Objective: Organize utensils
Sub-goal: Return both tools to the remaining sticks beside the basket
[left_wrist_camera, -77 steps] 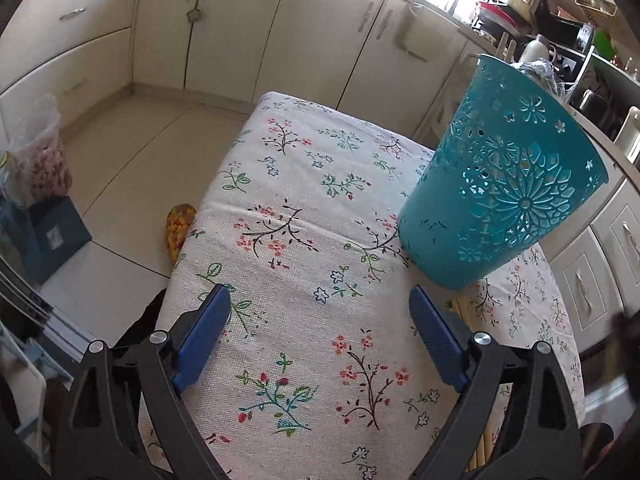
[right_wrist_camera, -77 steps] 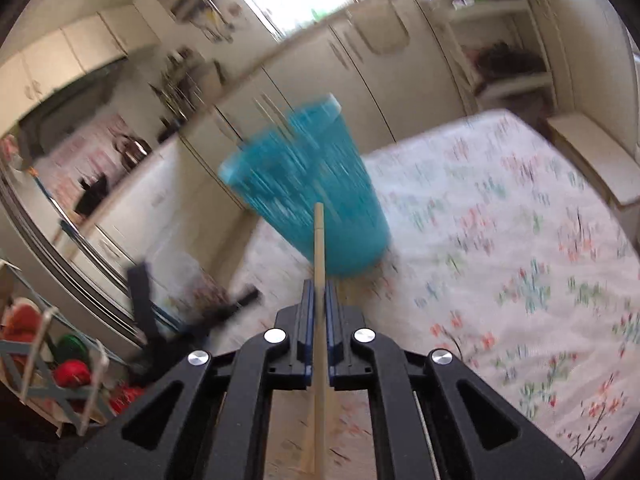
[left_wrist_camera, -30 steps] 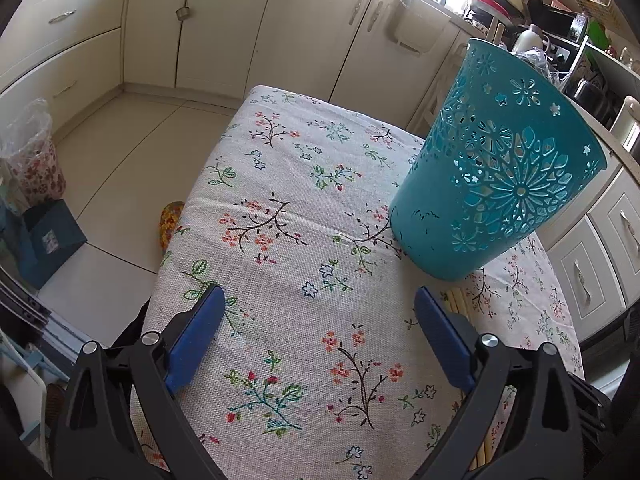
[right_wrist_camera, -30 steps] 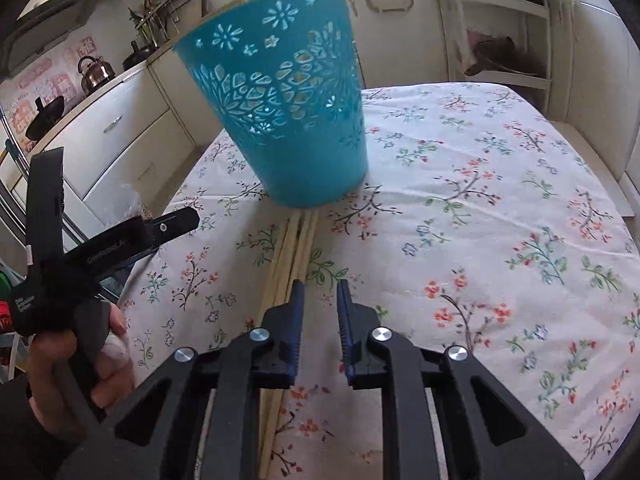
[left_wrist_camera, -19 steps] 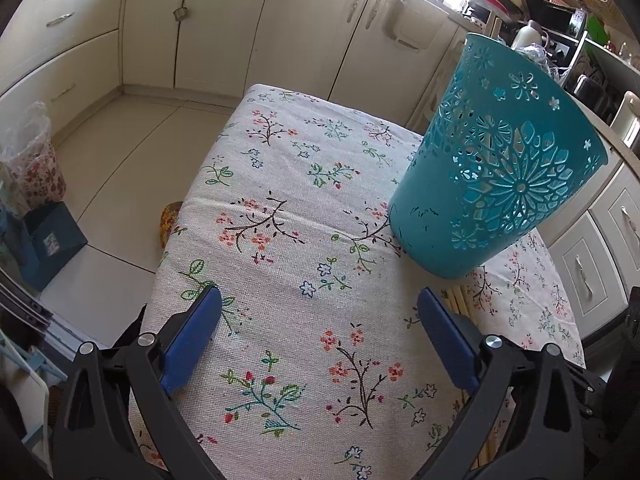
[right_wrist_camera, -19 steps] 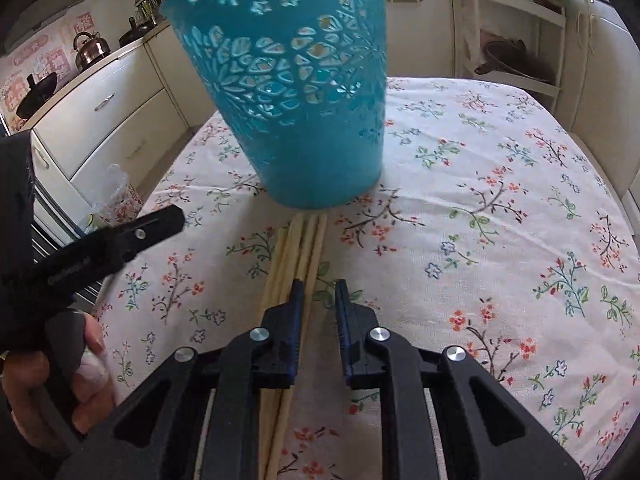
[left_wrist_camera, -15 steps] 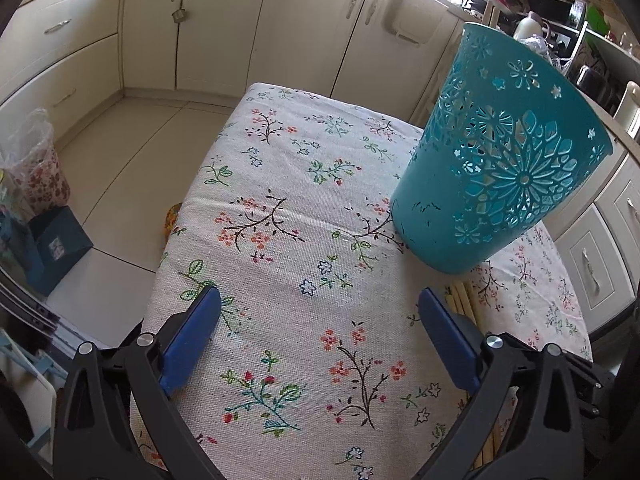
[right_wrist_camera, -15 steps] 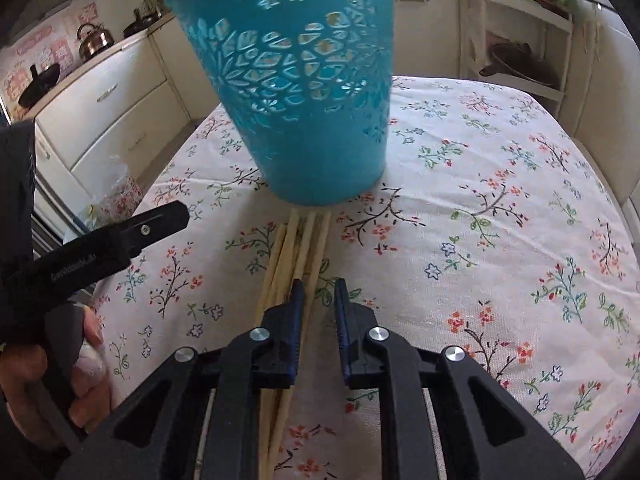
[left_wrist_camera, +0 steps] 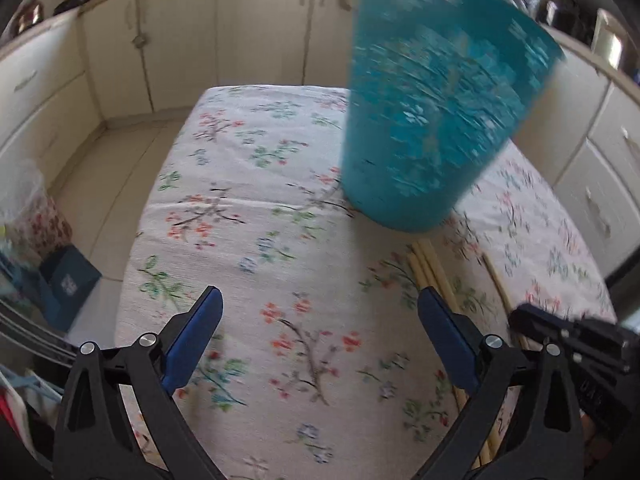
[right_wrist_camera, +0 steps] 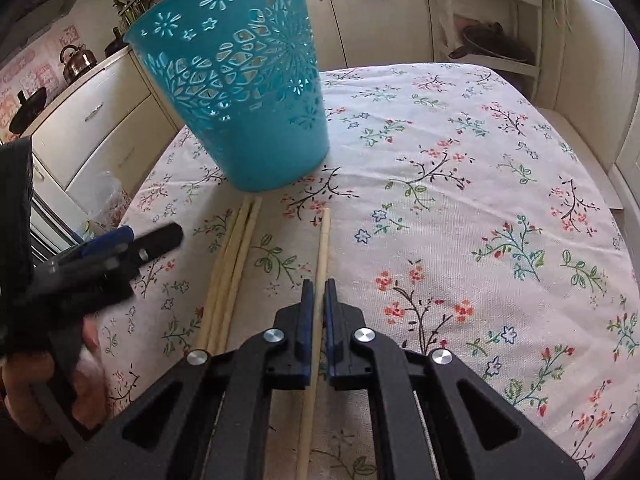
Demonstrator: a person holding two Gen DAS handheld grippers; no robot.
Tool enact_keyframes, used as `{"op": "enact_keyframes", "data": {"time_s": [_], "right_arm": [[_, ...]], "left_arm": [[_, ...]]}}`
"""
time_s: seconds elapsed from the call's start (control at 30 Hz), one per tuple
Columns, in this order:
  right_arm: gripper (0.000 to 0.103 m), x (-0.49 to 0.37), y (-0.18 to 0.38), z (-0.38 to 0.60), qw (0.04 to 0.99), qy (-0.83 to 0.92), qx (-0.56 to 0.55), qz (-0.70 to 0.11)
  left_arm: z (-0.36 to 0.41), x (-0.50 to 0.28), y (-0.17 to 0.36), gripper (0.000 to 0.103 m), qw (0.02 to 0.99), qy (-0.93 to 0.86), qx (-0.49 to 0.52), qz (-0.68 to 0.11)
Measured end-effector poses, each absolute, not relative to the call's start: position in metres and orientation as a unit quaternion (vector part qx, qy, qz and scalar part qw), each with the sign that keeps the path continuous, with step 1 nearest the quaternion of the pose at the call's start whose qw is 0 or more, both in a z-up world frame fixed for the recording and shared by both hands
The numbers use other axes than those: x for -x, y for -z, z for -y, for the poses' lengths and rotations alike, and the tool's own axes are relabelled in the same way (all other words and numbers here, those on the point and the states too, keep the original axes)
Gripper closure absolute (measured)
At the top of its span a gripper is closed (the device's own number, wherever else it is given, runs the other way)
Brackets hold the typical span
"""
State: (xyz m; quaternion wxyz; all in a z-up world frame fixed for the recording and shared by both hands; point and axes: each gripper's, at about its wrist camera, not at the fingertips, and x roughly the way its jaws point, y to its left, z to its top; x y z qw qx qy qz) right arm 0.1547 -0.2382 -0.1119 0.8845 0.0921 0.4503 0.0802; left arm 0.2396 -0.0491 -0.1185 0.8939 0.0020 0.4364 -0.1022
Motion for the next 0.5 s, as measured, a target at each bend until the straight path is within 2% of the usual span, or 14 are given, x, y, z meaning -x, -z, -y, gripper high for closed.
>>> {"op": "enact_keyframes", "data": {"time_s": [0.07, 0.17, 0.37, 0.5], "right_arm": [[0.097, -0.154, 0.112, 0.241, 0.884, -0.084, -0.101, -0.449], [0.097, -0.152, 0.111, 0.241, 0.883, -0.088, -0.109, -0.448], [0.097, -0.154, 0.112, 0.241, 0.880, -0.092, -0.122, -0.450], [0.097, -0.154, 0.112, 0.243, 0.877, -0.095, -0.130, -0.452]], "left_arm": [[0.061, -0.238, 0.120, 0.012, 0.891, 0.103, -0.019, -0.442], [0.070, -0.241, 0.126, 0.020, 0.884, 0.091, -0.037, -0.457], [0.083, -0.236, 0.128, 0.021, 0.881, 0.085, -0.063, -0.461], [0.077, -0.234, 0.122, 0.021, 0.886, 0.084, -0.033, -0.455]]}}
